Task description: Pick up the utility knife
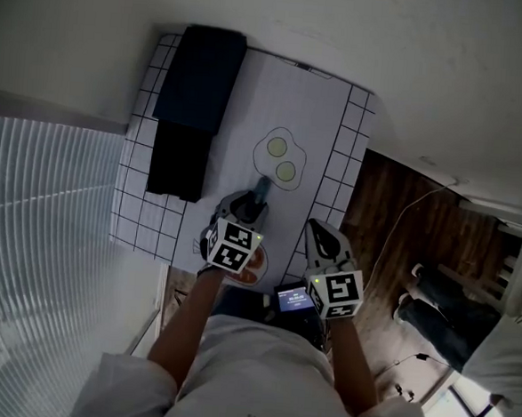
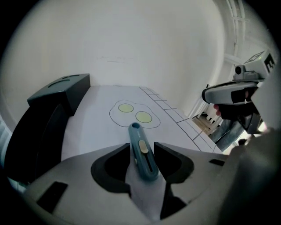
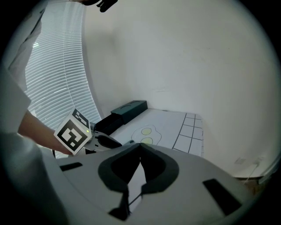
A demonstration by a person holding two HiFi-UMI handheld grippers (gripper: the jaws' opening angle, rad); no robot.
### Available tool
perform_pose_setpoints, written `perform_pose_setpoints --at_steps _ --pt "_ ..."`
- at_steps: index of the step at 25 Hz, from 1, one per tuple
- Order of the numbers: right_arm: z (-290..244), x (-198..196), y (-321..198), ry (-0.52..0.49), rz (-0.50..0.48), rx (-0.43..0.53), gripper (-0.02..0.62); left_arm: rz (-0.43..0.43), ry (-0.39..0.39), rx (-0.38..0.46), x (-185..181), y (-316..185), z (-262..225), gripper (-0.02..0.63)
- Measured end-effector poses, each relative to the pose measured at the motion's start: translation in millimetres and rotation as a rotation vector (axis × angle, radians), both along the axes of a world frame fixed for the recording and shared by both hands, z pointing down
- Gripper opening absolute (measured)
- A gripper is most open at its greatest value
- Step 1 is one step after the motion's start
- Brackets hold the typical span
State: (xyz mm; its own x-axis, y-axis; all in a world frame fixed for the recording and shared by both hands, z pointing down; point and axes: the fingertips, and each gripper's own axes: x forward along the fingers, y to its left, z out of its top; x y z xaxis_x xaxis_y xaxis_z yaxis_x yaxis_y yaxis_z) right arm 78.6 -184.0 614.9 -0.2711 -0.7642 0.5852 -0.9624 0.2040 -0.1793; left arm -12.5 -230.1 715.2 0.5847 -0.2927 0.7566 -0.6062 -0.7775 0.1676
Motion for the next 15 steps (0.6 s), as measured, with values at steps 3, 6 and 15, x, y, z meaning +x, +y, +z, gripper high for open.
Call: perform_pose_setpoints --at_steps 3,6,15 --pt "0 -3 1 -0.008 -0.002 -0.002 0.006 -0.007 -0.039 0.021 2 0 1 0.170" --pt "-1 -4 3 -0.011 0.003 0.002 0.006 -0.033 -0.050 0.038 3 0 2 0.176" --pt "-13 3 2 -0.004 0.020 0.034 0.006 -0.014 -0.015 -0.054 -2 -3 5 0.135"
